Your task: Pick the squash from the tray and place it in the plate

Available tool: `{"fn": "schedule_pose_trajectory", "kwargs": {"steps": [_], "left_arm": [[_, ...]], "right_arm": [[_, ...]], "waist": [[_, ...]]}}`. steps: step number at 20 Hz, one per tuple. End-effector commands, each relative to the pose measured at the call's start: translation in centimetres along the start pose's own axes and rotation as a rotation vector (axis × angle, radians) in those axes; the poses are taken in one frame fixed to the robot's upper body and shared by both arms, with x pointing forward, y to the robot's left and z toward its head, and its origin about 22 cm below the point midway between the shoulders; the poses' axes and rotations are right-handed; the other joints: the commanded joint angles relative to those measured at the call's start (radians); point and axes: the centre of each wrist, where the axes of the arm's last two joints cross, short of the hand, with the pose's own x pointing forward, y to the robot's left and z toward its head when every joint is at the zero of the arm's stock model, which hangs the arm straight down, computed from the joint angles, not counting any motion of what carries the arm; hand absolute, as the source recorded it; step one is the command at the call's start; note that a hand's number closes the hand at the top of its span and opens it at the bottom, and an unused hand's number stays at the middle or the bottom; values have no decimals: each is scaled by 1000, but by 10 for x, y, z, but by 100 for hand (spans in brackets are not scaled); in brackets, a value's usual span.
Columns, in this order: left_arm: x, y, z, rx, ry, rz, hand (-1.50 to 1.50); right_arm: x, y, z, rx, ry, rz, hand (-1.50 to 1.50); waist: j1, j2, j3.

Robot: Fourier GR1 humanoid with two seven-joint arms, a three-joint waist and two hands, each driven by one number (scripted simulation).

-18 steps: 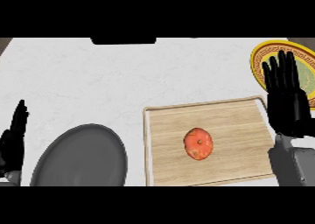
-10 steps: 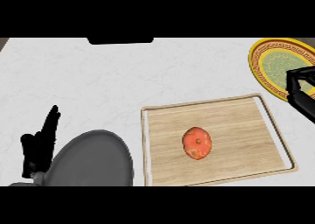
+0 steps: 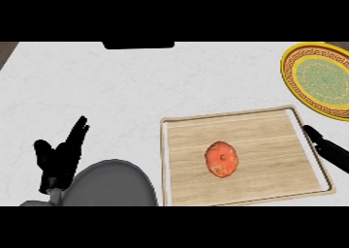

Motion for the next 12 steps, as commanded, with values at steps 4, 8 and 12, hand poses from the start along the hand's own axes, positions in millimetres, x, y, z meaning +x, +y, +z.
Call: {"fn": "schedule_pose_trajectory", "kwargs": {"steps": [4, 8, 12], "left_arm": [[3, -15, -1, -71, 88, 63, 0], [-12, -30, 9, -85, 99, 56, 0], [11, -33, 3, -108, 74, 55, 0]], "right_arm": [[31, -28, 28, 193, 64, 213, -150], [47, -35, 33, 436, 164, 382, -150], [85, -15, 32, 502, 197, 457, -150]], "waist": [[8, 7, -9], [13, 9, -12], [36, 11, -10]]}}
